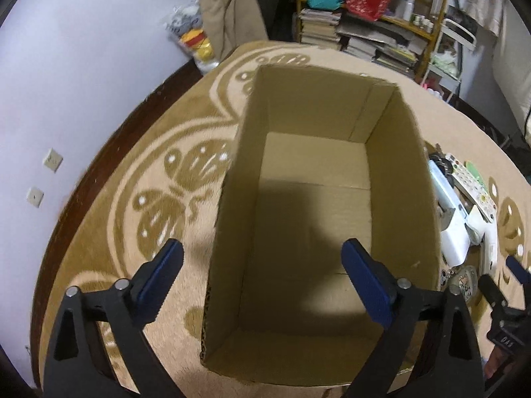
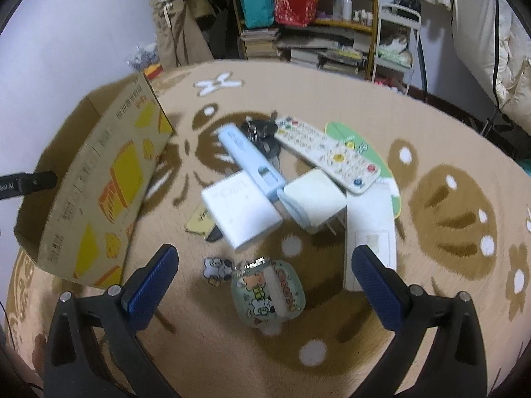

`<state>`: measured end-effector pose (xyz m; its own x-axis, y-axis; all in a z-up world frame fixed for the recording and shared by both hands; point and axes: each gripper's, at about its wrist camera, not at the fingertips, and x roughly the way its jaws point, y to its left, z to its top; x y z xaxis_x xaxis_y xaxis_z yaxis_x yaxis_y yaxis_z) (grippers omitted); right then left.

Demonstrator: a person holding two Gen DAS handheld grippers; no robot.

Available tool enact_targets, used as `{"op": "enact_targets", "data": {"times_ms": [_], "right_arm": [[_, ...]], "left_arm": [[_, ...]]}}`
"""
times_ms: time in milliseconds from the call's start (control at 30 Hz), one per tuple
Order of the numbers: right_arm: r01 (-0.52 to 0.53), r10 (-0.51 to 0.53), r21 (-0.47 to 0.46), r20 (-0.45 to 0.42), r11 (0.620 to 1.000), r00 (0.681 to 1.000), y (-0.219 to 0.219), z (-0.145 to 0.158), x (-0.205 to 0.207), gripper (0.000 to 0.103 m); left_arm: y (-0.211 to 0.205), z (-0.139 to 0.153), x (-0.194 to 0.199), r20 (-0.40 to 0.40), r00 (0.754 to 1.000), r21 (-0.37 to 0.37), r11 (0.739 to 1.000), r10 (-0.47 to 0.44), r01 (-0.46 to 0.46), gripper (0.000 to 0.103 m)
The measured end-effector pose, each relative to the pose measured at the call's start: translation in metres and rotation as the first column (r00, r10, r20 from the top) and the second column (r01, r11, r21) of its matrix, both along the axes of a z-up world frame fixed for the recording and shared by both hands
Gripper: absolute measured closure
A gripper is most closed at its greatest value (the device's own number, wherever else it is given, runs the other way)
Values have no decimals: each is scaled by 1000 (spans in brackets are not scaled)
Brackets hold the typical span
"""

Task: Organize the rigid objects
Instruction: 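Clamp the box side wall with the left tool while the right tool approaches the keychain, then grasp the clear acrylic keychain with the right tool and lift it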

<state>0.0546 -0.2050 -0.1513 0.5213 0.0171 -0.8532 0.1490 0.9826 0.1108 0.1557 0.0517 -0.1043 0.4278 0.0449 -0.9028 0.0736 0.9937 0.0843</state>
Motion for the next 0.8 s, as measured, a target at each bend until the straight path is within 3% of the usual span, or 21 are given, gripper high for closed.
{"op": "enact_targets", "data": {"times_ms": [200, 267, 300, 533, 633, 800], "right_arm": [[13, -13, -11, -53, 1000, 999, -5, -16, 3, 0], [20, -21, -9, -73, 1000, 997, -7, -22, 4, 4], [23, -23, -6, -85, 1000, 996, -7, -24, 4, 5], [16, -12, 24, -156, 1000, 988, -6, -41, 7, 24], [3, -2, 5, -179, 1000, 984, -3, -49, 9, 25], [-8, 2, -34, -182, 999, 983, 3, -50, 8, 26]], "left_arm": [[8, -10, 3, -54, 998, 1, 999, 34, -34, 32], [11, -15, 4, -86, 995, 0, 999, 39, -40, 51], [11, -18, 5, -101, 994, 1, 999, 44, -44, 54], [15, -26, 8, -132, 988, -3, 997, 75, -76, 68], [21, -29, 8, -139, 986, -5, 996, 91, -92, 77], [25, -38, 12, -165, 981, -21, 994, 101, -106, 80]]}}
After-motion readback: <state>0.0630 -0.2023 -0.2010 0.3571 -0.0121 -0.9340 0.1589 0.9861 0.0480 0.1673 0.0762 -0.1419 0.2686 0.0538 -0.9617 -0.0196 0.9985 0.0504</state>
